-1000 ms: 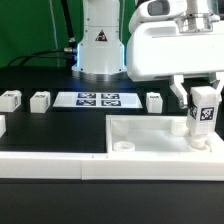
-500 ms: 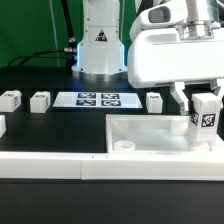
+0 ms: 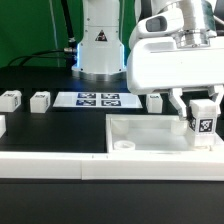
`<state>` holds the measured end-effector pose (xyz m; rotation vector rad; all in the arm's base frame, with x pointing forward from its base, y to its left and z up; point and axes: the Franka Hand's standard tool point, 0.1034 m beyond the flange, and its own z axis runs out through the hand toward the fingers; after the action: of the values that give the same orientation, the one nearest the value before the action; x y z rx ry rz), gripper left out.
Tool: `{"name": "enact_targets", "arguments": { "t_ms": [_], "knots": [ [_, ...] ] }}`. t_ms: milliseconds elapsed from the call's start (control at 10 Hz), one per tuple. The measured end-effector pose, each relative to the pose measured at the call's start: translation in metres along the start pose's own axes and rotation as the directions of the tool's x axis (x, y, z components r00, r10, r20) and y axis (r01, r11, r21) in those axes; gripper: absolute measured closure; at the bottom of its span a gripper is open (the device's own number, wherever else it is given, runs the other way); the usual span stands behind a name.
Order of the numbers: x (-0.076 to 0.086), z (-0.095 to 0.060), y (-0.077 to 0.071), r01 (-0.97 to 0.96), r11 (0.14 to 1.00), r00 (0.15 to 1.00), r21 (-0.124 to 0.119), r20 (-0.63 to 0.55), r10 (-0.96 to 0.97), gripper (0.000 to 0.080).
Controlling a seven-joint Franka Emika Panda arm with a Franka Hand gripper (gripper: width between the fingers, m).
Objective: Assemble square table
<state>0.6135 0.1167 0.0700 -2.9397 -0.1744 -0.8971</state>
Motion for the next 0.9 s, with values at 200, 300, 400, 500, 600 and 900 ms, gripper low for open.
{"name": "enact_targets", "arguments": {
  "t_ms": [200, 300, 400, 500, 600, 900],
  "knots": [
    [-0.0007, 0.0012, 0.0002, -0.001, 1.000, 1.000, 0.000, 0.004, 0.001, 0.0448],
    [-0.0009, 0.0013, 0.0002, -0.001, 1.000, 1.000, 0.000, 0.005, 0.001, 0.0313],
    [-0.0010, 0.0013, 0.0002, 0.000, 1.000, 1.000, 0.000, 0.005, 0.000, 0.0313],
    [-0.0011, 0.0014, 0.0002, 0.000, 1.000, 1.000, 0.000, 0.005, 0.000, 0.0186],
    [-0.0011, 0.0014, 0.0002, 0.000, 1.000, 1.000, 0.000, 0.005, 0.000, 0.0161],
    [-0.0011, 0.0014, 0.0003, 0.000, 1.000, 1.000, 0.000, 0.006, 0.000, 0.0152]
  ]
}}
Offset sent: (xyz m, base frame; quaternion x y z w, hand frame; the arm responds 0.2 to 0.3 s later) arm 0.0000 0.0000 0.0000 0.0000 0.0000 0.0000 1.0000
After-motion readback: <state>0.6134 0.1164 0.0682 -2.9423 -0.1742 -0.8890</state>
